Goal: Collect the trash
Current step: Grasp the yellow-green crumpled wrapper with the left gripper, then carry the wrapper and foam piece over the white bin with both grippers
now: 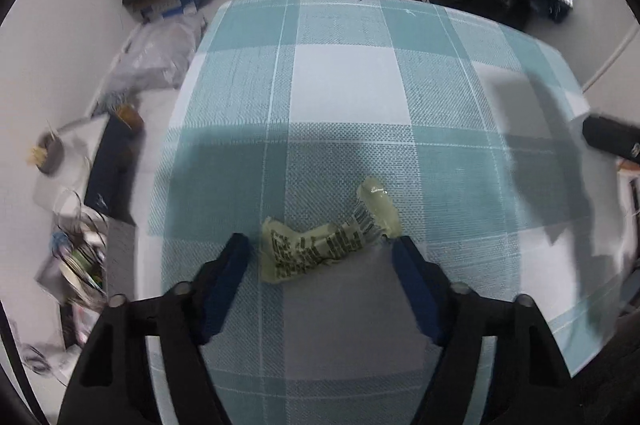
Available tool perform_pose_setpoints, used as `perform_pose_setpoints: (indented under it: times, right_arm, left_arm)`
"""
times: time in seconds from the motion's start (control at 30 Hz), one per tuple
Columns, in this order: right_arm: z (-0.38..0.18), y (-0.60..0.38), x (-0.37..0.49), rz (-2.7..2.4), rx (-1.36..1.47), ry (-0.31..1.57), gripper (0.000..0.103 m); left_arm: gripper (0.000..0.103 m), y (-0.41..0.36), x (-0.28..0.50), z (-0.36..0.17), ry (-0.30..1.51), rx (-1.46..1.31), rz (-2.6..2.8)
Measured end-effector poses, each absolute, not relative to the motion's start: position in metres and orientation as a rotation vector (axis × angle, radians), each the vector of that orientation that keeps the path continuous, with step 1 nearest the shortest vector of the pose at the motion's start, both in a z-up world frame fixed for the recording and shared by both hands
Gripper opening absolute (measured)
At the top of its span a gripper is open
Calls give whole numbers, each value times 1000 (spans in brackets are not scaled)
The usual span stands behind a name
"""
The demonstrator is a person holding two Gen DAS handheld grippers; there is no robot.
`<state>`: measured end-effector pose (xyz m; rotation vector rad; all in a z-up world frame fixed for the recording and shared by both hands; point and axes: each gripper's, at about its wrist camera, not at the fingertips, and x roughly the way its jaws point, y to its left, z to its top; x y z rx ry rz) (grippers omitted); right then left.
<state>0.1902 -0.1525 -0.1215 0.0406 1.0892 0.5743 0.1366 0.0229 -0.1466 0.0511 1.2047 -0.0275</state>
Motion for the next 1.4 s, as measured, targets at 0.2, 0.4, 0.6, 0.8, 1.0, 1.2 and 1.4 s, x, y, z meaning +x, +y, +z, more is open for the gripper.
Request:
perform_pose_setpoints:
  times: [0.2,0.4,0.6,0.8,1.0,1.2,1.4]
  right_arm:
    - [-113,-163,186,564,61,1069,23]
    - [-105,-175,179,537,120,1053,23]
    - [-93,-191,158,491,170,1015,23]
    - [-81,-202,138,467,181,956,23]
    - [-77,-210,108,475,164,936,23]
    - [-78,-220,85,459,179,924,23]
    - [-68,-234,69,451,199,874,23]
  left_arm:
    - [32,14,134,-145,1181,97,-92]
    - [25,17,138,-145,1190,69,-111]
    - [23,8,132,-145,1174,77,-141]
    - [20,10,128,-142,1175,23,-150]
    - [20,8,115,-142,1163,27,-192]
    - [20,10,111,-134,1156,-28,-201]
    - [20,1,115,-118,1126,-63,-264]
